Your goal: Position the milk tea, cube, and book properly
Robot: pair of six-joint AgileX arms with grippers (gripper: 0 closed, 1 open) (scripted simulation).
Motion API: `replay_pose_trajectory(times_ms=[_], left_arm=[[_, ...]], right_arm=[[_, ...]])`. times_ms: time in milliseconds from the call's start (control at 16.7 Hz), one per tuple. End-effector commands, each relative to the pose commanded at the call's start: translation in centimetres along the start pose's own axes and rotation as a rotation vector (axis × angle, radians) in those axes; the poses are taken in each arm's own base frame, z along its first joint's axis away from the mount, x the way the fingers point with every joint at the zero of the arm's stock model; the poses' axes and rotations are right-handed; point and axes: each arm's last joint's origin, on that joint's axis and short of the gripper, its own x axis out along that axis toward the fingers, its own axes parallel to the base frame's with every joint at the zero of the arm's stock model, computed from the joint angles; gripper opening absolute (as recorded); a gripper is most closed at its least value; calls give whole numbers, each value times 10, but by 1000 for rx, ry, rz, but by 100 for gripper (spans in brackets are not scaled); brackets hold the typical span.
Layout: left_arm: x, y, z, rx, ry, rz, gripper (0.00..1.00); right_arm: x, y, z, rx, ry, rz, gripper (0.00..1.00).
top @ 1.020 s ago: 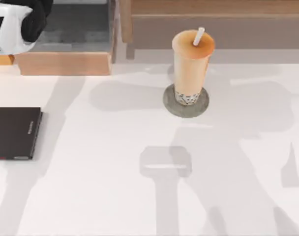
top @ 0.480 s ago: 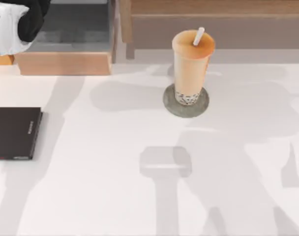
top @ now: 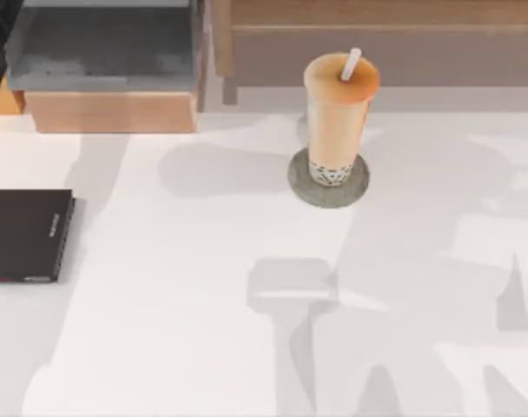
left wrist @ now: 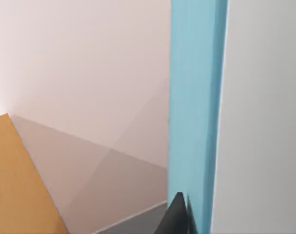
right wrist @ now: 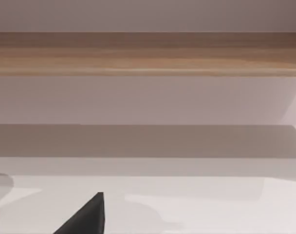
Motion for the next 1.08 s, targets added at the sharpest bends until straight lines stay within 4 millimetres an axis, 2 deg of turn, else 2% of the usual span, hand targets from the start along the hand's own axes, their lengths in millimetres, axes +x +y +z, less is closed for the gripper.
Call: replay_pose_trajectory(times_ms=[120,300,600,840,1080], left_arm=[[-25,10,-4,175,-34,-20,0],[-63,21,-26,452,-26,-49,0],[-128,28,-91,841,153,-165,0],[-181,20,-147,991,376,-355,0],[-222,11,-180,1043,530,-526,0]], right_arm=[[0,0,0,0,0,0,100],[0,0,0,0,0,0,100],[0,0,0,0,0,0,100],[0,0,0,0,0,0,100],[0,0,0,0,0,0,100]])
